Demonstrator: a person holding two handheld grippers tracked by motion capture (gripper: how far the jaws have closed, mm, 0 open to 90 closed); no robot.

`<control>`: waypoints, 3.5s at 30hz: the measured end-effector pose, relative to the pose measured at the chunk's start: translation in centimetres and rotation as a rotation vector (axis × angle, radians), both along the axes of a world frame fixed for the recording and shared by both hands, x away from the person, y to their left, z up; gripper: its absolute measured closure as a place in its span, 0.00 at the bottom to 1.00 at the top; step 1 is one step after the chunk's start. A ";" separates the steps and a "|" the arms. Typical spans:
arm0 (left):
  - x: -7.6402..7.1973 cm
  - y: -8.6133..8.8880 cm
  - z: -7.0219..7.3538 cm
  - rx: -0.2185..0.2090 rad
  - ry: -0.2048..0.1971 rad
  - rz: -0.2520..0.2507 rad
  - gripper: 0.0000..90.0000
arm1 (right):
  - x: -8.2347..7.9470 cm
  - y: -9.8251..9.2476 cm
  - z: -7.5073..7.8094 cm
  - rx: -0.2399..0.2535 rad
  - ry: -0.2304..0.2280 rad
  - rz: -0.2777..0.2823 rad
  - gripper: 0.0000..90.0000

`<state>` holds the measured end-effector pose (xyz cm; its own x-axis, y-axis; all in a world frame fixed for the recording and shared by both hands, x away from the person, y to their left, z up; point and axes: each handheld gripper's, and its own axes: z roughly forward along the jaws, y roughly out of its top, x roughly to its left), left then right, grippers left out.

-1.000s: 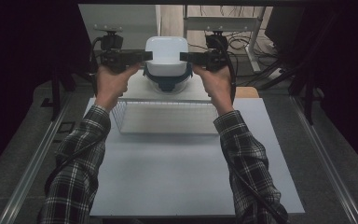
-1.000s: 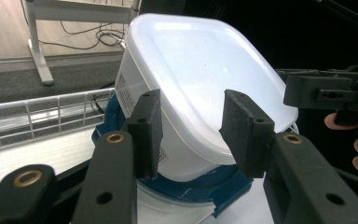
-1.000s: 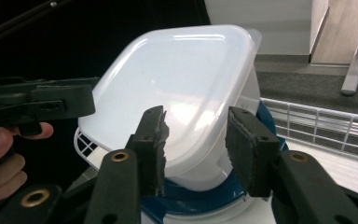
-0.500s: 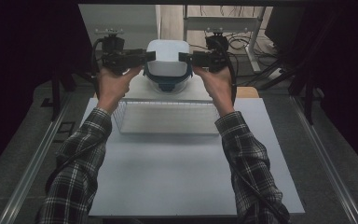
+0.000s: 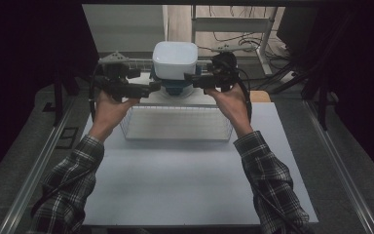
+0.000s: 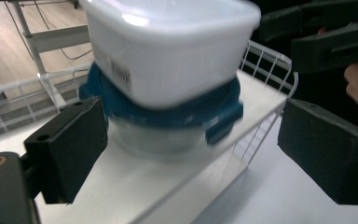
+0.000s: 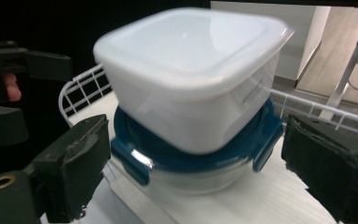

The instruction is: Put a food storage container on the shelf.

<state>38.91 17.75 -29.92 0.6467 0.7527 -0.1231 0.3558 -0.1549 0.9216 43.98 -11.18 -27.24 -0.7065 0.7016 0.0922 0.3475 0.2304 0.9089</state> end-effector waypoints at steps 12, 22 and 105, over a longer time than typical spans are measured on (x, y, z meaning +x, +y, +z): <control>-3.4 0.3 -4.4 0.018 -0.036 -0.040 0.04 | -3.1 0.3 -3.7 -0.006 0.013 0.080 0.03; -6.2 0.3 -7.5 0.058 -0.028 -0.067 0.04 | -5.6 -0.4 -6.6 -0.021 0.010 0.110 0.03; -14.9 0.8 -19.6 0.096 0.052 -0.039 0.01 | -14.6 -8.1 -18.8 -0.139 0.080 0.070 0.00</control>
<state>24.06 18.58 -49.48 0.6703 0.7372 -0.0856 0.3947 -0.2565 0.8823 29.36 -19.31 -46.00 -0.7483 0.6610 0.0556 0.3964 0.3784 0.8364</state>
